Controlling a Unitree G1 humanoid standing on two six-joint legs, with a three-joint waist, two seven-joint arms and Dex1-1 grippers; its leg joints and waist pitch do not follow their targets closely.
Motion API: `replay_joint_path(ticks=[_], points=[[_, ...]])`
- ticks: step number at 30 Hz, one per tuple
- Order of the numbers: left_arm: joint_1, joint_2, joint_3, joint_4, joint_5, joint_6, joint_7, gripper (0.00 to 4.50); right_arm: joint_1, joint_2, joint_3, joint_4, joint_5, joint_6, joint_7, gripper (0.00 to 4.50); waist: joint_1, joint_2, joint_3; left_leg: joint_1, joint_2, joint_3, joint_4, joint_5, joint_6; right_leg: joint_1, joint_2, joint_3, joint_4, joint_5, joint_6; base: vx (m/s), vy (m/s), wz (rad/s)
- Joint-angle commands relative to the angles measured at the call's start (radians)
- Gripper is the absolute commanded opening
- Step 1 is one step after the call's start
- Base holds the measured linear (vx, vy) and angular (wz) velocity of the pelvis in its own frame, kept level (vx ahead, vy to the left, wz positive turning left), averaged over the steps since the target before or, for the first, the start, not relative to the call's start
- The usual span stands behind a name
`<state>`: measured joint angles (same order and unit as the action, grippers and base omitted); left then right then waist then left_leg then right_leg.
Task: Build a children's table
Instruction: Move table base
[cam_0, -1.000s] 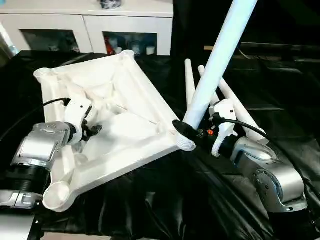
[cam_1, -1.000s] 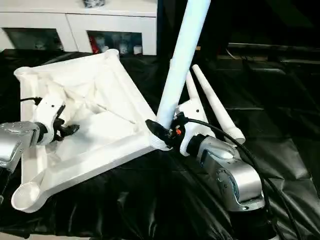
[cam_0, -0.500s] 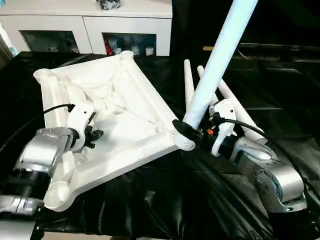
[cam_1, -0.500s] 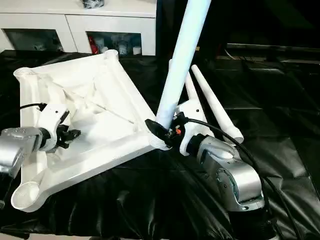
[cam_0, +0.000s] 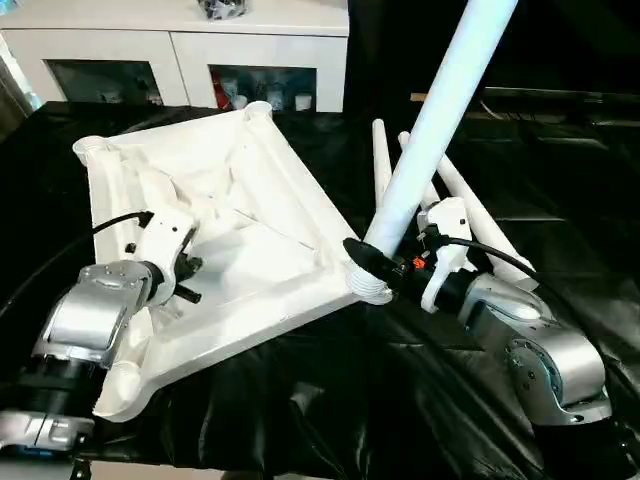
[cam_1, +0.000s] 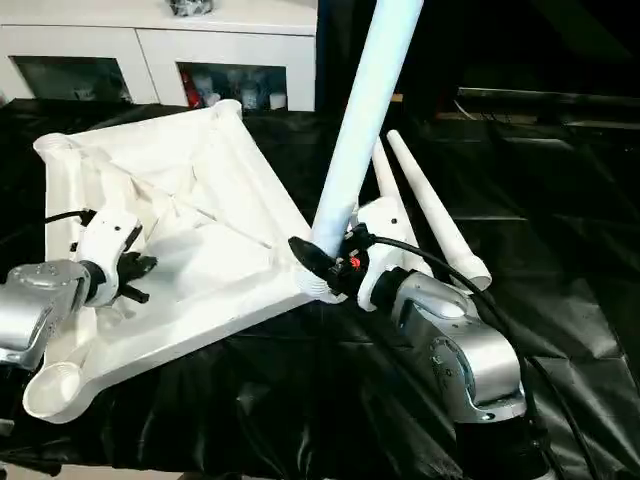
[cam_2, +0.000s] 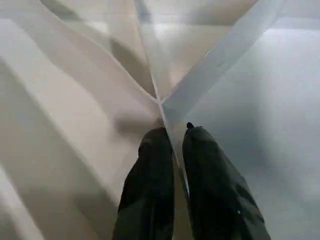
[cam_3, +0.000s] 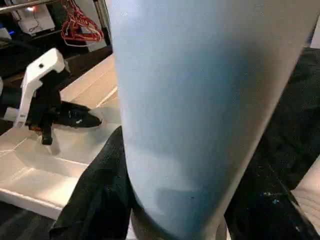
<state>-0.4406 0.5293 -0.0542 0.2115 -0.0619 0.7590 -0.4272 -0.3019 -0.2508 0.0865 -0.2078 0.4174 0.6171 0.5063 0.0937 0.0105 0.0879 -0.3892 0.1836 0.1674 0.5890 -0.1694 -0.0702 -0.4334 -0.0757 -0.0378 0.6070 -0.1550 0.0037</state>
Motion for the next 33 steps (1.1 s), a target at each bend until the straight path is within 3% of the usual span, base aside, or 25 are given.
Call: replay_joint_path(ticks=[1,5,9,18,24,33], points=[[0.007,-0.009,-0.006,-0.030,0.002,-0.014,-0.004,0.17,-0.003,0.004,0.000,0.006,-0.009,-0.022,-0.004,1.91,0.002,0.020,-0.077,0.018,0.024,-0.010,-0.070,-0.261,-0.022,0.056,-0.044,0.030,-0.069,-0.232,-0.180,0.000,0.000,0.00],[0.020,-0.011,0.003,-0.056,0.019,-0.034,0.027,0.02,-0.003,0.009,0.001,0.008,-0.011,-0.026,-0.007,1.91,0.010,0.027,-0.077,0.021,0.025,-0.011,-0.071,-0.286,-0.027,0.053,-0.044,0.030,-0.071,-0.265,-0.169,0.000,0.000,0.00],[0.040,0.005,0.011,-0.162,0.081,-0.055,0.110,0.01,-0.002,0.019,0.001,0.014,-0.013,-0.036,-0.011,1.91,0.019,0.031,-0.077,0.023,0.028,-0.012,-0.072,-0.301,-0.031,0.050,-0.046,0.030,-0.074,-0.281,-0.160,0.000,0.000,0.00],[0.047,0.005,0.039,-0.288,0.122,-0.023,0.186,0.00,-0.001,0.031,0.005,0.023,-0.014,-0.047,-0.013,1.91,0.023,0.031,-0.080,0.015,0.028,-0.013,-0.068,-0.270,-0.032,0.051,-0.044,0.024,-0.065,-0.210,-0.173,0.000,0.000,0.00],[0.044,-0.001,0.071,-0.304,0.142,-0.018,0.236,0.00,0.001,0.034,0.007,0.025,-0.016,-0.051,-0.012,1.91,0.021,0.032,-0.082,0.008,0.028,-0.015,-0.064,-0.218,-0.026,0.055,-0.041,0.021,-0.053,-0.122,-0.190,0.000,0.000,0.00],[0.025,-0.004,0.105,-0.296,0.146,-0.009,0.273,0.00,-0.001,0.028,0.004,0.029,-0.017,-0.053,-0.006,1.91,0.019,0.030,-0.081,0.009,0.027,-0.012,-0.061,-0.208,-0.019,0.057,-0.043,0.022,-0.052,-0.111,-0.197,0.000,0.000,0.00]])
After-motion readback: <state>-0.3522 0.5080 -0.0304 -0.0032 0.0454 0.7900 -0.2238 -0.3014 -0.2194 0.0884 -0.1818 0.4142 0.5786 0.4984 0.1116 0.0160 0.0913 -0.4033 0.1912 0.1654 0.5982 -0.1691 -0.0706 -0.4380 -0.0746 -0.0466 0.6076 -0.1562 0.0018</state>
